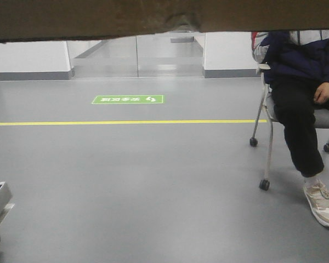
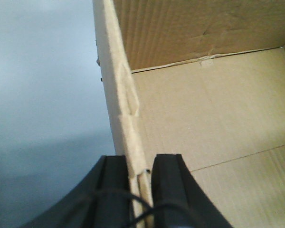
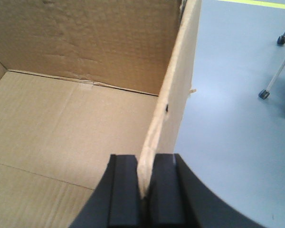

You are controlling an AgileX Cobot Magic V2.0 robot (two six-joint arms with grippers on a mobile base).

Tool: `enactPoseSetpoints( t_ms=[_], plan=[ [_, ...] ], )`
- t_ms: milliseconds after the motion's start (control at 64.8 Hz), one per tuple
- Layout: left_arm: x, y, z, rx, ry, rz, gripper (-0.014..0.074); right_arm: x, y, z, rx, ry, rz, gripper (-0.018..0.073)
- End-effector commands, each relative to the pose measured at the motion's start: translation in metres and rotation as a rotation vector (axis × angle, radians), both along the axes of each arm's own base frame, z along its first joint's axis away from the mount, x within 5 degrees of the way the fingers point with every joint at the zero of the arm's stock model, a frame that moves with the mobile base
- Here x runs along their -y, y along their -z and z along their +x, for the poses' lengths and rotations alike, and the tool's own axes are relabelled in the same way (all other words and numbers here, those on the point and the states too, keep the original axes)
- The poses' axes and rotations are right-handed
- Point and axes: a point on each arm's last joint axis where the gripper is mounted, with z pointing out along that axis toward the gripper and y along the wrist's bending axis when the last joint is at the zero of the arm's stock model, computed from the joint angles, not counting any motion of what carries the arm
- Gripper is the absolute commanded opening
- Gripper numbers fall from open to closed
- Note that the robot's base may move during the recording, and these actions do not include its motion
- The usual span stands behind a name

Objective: Grab carton from right shelf to conveyor
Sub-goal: 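Hold the carton with both grippers while driving toward the conveyor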

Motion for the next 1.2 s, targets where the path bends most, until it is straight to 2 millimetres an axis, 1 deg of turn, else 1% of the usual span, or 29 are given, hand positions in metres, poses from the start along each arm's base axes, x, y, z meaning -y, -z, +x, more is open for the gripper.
enactPoseSetpoints(
  t_ms=[0, 1189],
  plan=[
    [-0.0005, -0.0065, -0.0066, 0.036, 0.017, -0.015, -0.0006, 0.0051, -0.0067, 0.0001, 0.076, 0.021, -0.015, -0.0068],
    [0.0000, -0.0077, -0.0058, 0.052, 0.019, -0.021, -0.0006, 0.0045, -0.0069, 0.0000, 0.076, 0.018, -0.009, -0.0068]
  ],
)
